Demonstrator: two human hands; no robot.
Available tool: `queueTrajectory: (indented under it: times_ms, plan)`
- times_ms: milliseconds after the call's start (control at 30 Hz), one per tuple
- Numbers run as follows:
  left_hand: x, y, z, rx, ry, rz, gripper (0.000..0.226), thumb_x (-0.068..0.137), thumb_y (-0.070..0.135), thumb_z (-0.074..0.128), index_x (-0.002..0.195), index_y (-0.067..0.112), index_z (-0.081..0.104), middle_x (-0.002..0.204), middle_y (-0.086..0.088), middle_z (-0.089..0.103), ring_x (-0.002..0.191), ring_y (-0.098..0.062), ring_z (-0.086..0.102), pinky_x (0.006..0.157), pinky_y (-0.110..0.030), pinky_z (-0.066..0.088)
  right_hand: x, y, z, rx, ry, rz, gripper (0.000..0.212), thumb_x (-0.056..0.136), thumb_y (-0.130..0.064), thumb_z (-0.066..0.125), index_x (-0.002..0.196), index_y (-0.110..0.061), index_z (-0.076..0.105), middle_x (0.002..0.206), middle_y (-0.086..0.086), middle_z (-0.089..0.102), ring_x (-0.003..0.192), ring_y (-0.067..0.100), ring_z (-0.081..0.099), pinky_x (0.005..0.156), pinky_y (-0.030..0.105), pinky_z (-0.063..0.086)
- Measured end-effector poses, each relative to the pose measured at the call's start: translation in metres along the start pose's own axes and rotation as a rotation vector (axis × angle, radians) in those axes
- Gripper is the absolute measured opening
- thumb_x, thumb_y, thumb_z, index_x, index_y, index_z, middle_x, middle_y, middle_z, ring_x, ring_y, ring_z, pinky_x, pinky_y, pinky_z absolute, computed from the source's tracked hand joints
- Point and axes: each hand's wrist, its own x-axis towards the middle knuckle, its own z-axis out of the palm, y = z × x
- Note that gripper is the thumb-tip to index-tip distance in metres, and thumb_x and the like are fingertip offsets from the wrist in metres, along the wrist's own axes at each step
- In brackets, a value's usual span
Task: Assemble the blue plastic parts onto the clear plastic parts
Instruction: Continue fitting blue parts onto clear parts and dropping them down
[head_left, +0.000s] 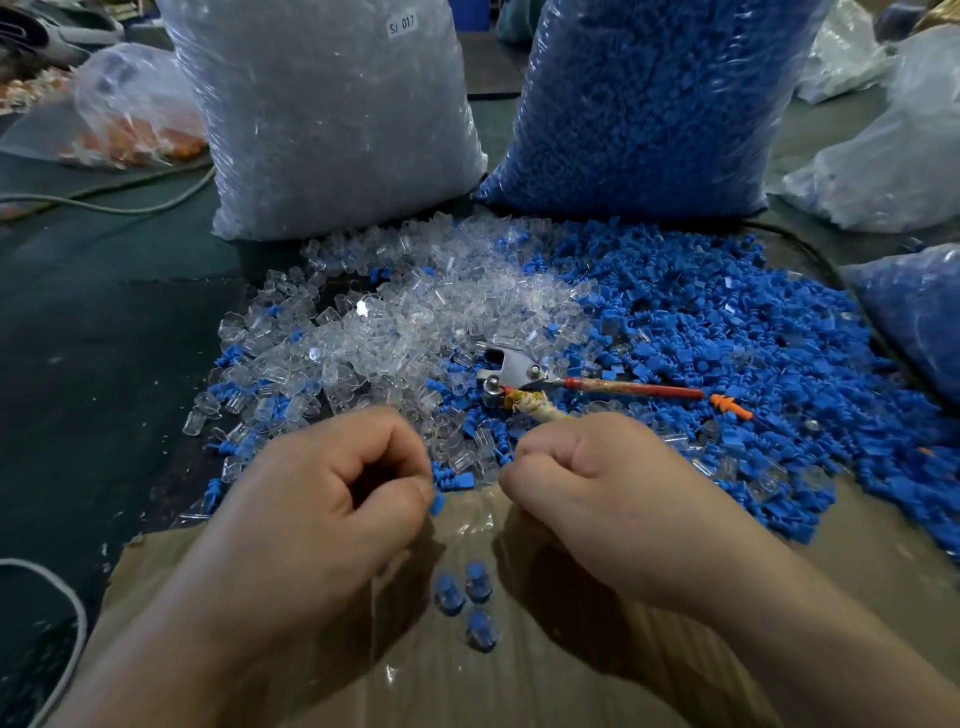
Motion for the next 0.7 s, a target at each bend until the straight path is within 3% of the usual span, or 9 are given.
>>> queueTrajectory:
  times_ms: [67, 133, 233, 300, 400, 500, 600, 700]
  plan:
    - [0.002, -0.004, -0.001, 0.225, -0.086, -0.014, 0.011, 0.077, 0.048, 0.059, 0.084, 0.040, 0.061, 0.080, 0.023, 0.065, 0.070, -0.002, 0.061, 0.055, -0.020, 0.049, 0.001, 0.005, 0.004, -0.268, 0.107, -0.037, 0.039, 0.090, -0.049, 0.047, 0.071, -0.016, 0.048, 0.058, -0.005, 0.052, 0.051, 0.006, 0.047, 0.053, 0.035, 0.045]
    - [0.002, -0.003, 0.002, 0.301, -0.127, 0.039, 0.026, 0.071, 0.057, 0.047, 0.082, 0.038, 0.059, 0.085, 0.025, 0.062, 0.074, -0.001, 0.060, 0.060, -0.024, 0.049, 0.001, 0.005, 0.013, -0.473, 0.172, -0.068, 0.036, 0.092, -0.058, 0.040, 0.078, -0.026, 0.047, 0.073, -0.010, 0.057, 0.069, 0.012, 0.056, 0.063, 0.037, 0.048]
    - [0.001, 0.004, 0.009, 0.301, -0.230, 0.116, 0.029, 0.072, 0.059, 0.043, 0.079, 0.033, 0.056, 0.083, 0.017, 0.058, 0.075, -0.005, 0.058, 0.064, -0.032, 0.051, 0.003, 0.008, 0.021, -0.563, 0.213, -0.100, 0.035, 0.089, -0.065, 0.038, 0.098, -0.032, 0.042, 0.098, -0.010, 0.059, 0.090, 0.023, 0.060, 0.062, 0.037, 0.037]
    - [0.001, 0.005, 0.010, 0.259, -0.198, 0.065, 0.028, 0.073, 0.060, 0.046, 0.085, 0.038, 0.057, 0.085, 0.020, 0.059, 0.074, -0.002, 0.058, 0.060, -0.027, 0.048, 0.005, 0.008, 0.024, -0.589, 0.214, -0.121, 0.040, 0.087, -0.069, 0.039, 0.105, -0.033, 0.040, 0.102, -0.009, 0.057, 0.095, 0.025, 0.061, 0.060, 0.037, 0.031]
    - [0.006, -0.002, 0.010, 0.350, 0.013, -0.071, 0.039, 0.072, 0.070, 0.044, 0.105, 0.050, 0.052, 0.079, 0.021, 0.057, 0.068, 0.002, 0.056, 0.057, -0.017, 0.040, 0.011, 0.006, 0.028, -0.636, 0.225, -0.123, 0.046, 0.086, -0.073, 0.040, 0.110, -0.033, 0.037, 0.102, -0.007, 0.053, 0.092, 0.026, 0.060, 0.054, 0.036, 0.025]
    - [0.011, -0.006, 0.015, 0.552, 0.054, -0.106, 0.069, 0.073, 0.076, 0.037, 0.135, 0.046, 0.043, 0.094, 0.029, 0.041, 0.081, 0.004, 0.048, 0.069, -0.017, 0.041, 0.018, 0.007, 0.031, -0.695, 0.238, -0.128, 0.048, 0.089, -0.071, 0.039, 0.118, -0.033, 0.040, 0.098, -0.004, 0.049, 0.084, 0.026, 0.060, 0.046, 0.030, 0.015]
    - [0.014, -0.004, 0.022, 0.598, 0.024, -0.069, 0.065, 0.082, 0.070, 0.035, 0.142, 0.046, 0.039, 0.104, 0.025, 0.044, 0.095, -0.001, 0.048, 0.078, -0.022, 0.042, 0.022, 0.010, 0.034, -0.740, 0.231, -0.171, 0.038, 0.095, -0.063, 0.036, 0.114, -0.032, 0.048, 0.082, -0.004, 0.033, 0.069, 0.024, 0.050, 0.044, 0.028, 0.013]
    - [0.016, -0.002, 0.027, 0.537, -0.026, -0.021, 0.053, 0.090, 0.058, 0.042, 0.141, 0.045, 0.045, 0.117, 0.023, 0.053, 0.107, -0.003, 0.053, 0.087, -0.023, 0.045, 0.026, 0.014, 0.033, -0.699, 0.219, -0.190, 0.026, 0.098, -0.052, 0.037, 0.106, -0.032, 0.052, 0.078, -0.008, 0.030, 0.066, 0.020, 0.042, 0.045, 0.030, 0.013]
